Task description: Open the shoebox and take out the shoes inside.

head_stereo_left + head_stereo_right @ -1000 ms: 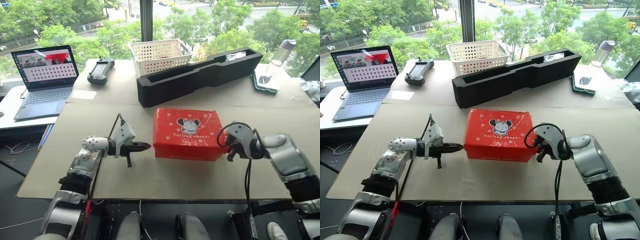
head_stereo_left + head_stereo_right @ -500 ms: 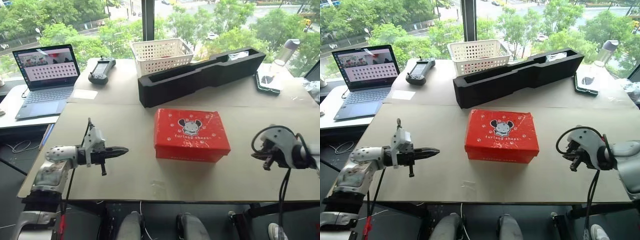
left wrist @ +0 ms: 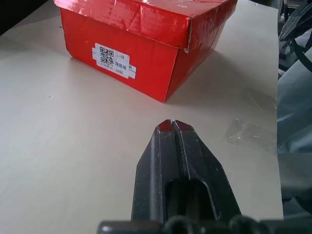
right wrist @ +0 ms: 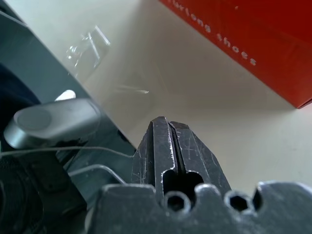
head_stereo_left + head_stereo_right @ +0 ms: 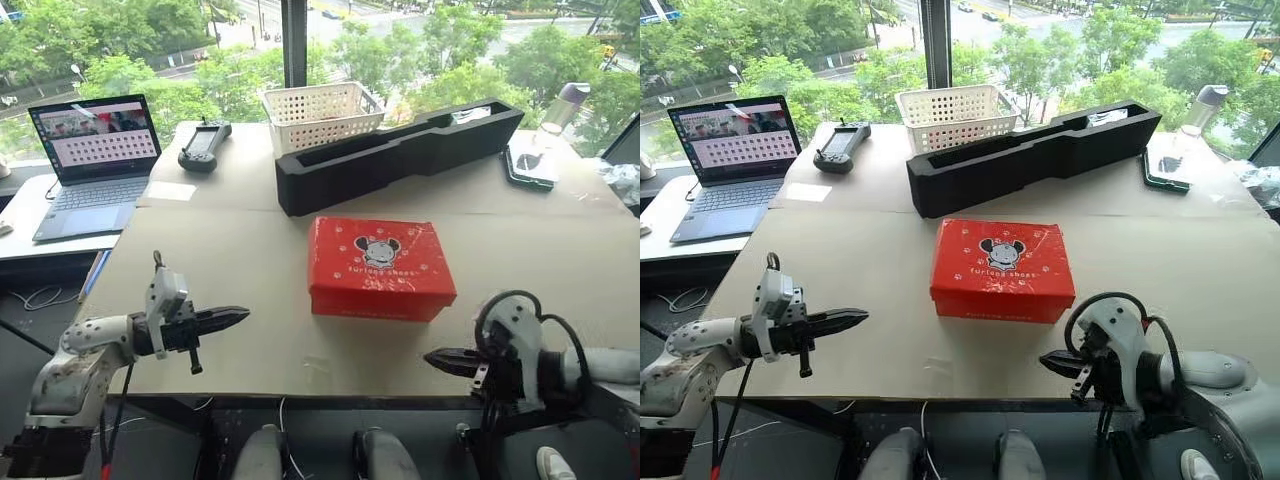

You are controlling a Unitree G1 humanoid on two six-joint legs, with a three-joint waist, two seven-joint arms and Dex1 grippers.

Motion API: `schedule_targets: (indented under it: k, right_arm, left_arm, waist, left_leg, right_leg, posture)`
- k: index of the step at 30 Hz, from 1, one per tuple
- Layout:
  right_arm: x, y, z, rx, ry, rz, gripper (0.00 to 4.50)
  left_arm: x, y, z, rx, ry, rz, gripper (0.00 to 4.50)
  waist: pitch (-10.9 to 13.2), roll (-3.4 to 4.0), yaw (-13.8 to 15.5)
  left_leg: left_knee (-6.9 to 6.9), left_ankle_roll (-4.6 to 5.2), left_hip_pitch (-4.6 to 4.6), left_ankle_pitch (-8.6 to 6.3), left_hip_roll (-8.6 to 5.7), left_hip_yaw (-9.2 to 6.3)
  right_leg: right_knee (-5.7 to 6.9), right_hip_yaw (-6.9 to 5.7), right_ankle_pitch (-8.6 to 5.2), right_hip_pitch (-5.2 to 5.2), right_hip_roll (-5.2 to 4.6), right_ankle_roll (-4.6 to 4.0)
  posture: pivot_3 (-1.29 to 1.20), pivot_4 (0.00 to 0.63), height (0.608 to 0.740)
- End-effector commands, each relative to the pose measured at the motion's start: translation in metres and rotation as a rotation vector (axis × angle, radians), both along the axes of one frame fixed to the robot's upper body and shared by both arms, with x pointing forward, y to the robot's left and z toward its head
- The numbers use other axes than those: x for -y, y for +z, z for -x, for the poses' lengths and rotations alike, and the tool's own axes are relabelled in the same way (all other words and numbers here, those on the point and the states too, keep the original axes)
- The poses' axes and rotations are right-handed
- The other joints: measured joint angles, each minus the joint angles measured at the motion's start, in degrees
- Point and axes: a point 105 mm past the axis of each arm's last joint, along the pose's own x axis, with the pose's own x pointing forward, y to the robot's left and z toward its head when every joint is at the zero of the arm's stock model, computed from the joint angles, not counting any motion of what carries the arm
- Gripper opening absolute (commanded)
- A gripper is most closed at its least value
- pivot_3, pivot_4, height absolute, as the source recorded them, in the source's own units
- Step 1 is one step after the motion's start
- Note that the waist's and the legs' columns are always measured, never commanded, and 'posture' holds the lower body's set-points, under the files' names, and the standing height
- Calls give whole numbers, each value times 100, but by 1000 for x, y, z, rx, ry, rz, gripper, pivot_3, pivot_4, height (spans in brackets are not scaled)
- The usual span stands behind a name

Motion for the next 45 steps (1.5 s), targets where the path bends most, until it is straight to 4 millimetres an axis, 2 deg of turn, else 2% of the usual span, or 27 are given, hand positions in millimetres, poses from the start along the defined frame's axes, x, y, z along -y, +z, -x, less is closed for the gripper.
schedule_targets:
  k: [1, 6, 11, 15, 19, 31, 36, 40, 42, 45]
  right_arm:
    - [-26, -2, -9, 55, -54, 9, 35]
    - [-35, -20, -16, 71, -134, 88, 35]
    - [-40, -24, -30, 121, -264, 16, 35]
    - [-52, -8, -40, 226, -280, -88, 35]
    - [-51, 0, -52, 268, -324, -120, 35]
    - [-55, 21, -64, 363, -311, -173, 35]
    - [-56, 52, -72, 455, -268, -190, 35]
    - [-54, 86, -93, 536, -229, -168, 35]
    - [-49, 106, -114, 596, -262, -123, 35]
    - [-46, 149, -161, 713, -389, -134, 35]
  left_arm:
    - [12, 11, -4, 56, -35, 6, 0]
    - [14, 11, -6, 61, -65, -8, 0]
    - [17, 14, -6, 83, -78, 8, 0]
    - [17, 12, -4, 96, -77, 18, 0]
    - [18, 12, -2, 96, -82, 17, 0]
    - [19, 15, 1, 106, -101, -1, 0]
    - [20, 12, 3, 95, -106, -8, 0]
    - [22, 11, 5, 94, -105, -6, 0]
    - [23, 10, 5, 95, -103, -4, 0]
    - [23, 8, 4, 89, -87, 5, 0]
  waist:
    - [0, 0, -3]
    - [-2, 6, -1]
    - [-3, 7, -16]
    - [-3, 7, -32]
    - [-3, 8, -62]
    - [-3, 9, -110]
    - [-2, 10, -154]
    - [0, 13, -166]
    - [1, 15, -167]
    - [2, 16, -174]
  left_leg:
    - [-1, 0, -1, 0, 0, -1]
    - [-9, 6, -19, 3, -8, 0]
    - [-9, 46, -21, 27, -7, 1]
    - [-8, 3, -18, 2, -2, -1]
    - [-8, 2, -15, 1, 0, -2]
    - [-8, 2, -16, 2, 0, 0]
    - [-9, 2, -16, 1, 1, 1]
    - [-9, 2, -16, 1, 1, 3]
    - [-9, 2, -16, 2, 1, 3]
    - [-11, 3, -19, 2, -1, 10]
  right_leg:
    - [1, 0, 1, 1, 2, -1]
    - [2, -2, -4, -11, 11, -9]
    - [1, 0, -6, -13, 15, -6]
    - [4, -2, -3, -14, 18, -7]
    - [6, -3, 0, -13, 21, -10]
    - [3, -2, 0, -14, 21, -10]
    - [5, 0, 2, -19, 21, -11]
    - [6, 2, 3, -24, 21, -12]
    - [7, 0, 3, -23, 22, -13]
    - [8, 3, 5, -36, 22, -17]
  posture:
    - [0, 150, 733]
    - [0, 150, 733]
    - [0, 150, 733]
    - [0, 150, 733]
    - [0, 150, 733]
    - [0, 150, 733]
    - [0, 150, 733]
    - [0, 150, 733]
    - [0, 150, 733]
    - [0, 150, 733]
